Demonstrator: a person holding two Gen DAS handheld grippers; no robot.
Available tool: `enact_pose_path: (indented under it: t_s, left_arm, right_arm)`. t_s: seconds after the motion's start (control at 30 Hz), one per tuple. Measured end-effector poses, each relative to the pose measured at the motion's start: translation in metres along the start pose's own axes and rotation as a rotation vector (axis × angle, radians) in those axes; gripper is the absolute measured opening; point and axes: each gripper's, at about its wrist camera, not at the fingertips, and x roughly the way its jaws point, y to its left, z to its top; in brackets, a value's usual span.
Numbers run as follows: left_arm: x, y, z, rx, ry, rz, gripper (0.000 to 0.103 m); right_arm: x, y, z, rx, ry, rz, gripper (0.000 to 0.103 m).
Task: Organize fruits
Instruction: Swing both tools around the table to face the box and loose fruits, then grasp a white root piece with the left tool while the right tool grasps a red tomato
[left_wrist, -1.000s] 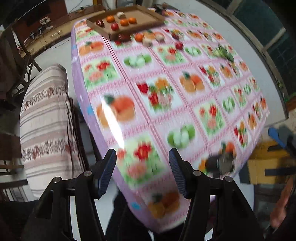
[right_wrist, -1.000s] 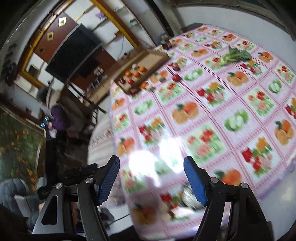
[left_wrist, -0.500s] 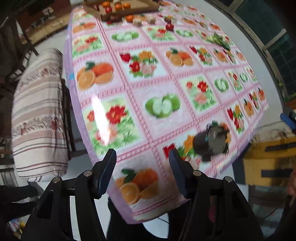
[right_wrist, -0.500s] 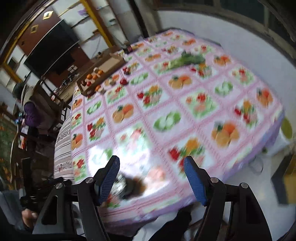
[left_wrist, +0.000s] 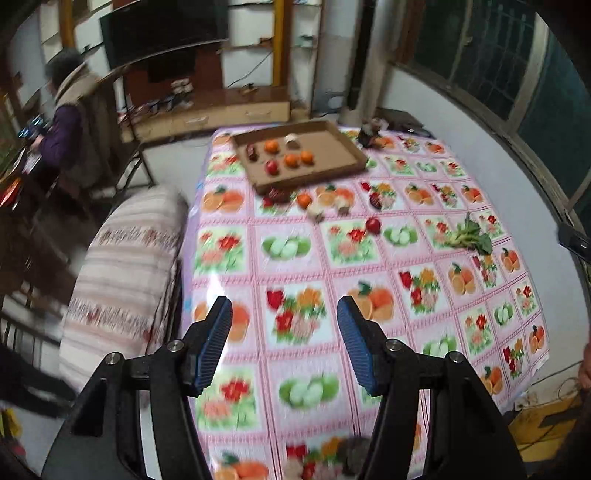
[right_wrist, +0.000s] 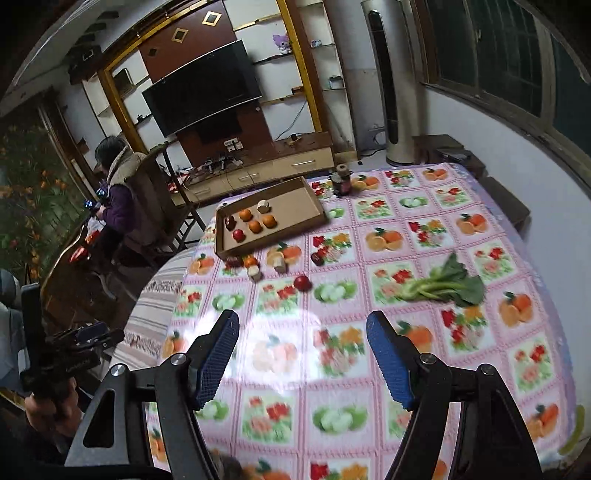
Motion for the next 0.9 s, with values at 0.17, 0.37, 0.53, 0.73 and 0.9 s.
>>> enact_pose_path:
  t_s: [0.17, 0.37, 0.53, 0.73, 0.9]
  left_arm:
    - [0.044, 0.006, 0.04, -0.013, 0.016, -0.005, 0.058]
    - [0.11, -0.001, 0.092, 0.016, 0.032, -0.011, 0.058]
    - [0.203, -0.02, 0.094, -0.037, 0.123, -0.031, 0.058]
    - [0.271, -0.037, 0.092, -0.048, 0.168, -0.024, 0.058]
    - [0.299, -0.036, 0.098, -0.071, 0.188, -0.003, 0.058]
  right_arm:
    - [0.065, 0.016, 0.02, 0.007, 0.052, 0.017, 0.071]
    - [0.142, 0.028, 0.052, -0.113, 0.057, 0.02, 0.071]
    - [0.25, 0.021, 0.038, -0.16, 0.19, 0.036, 0.066]
    - [0.318, 0.013, 0.017, -0.193, 0.244, 0.051, 0.064]
    - [0.342, 0.008, 0.017, -0.228, 0.251, 0.042, 0.062]
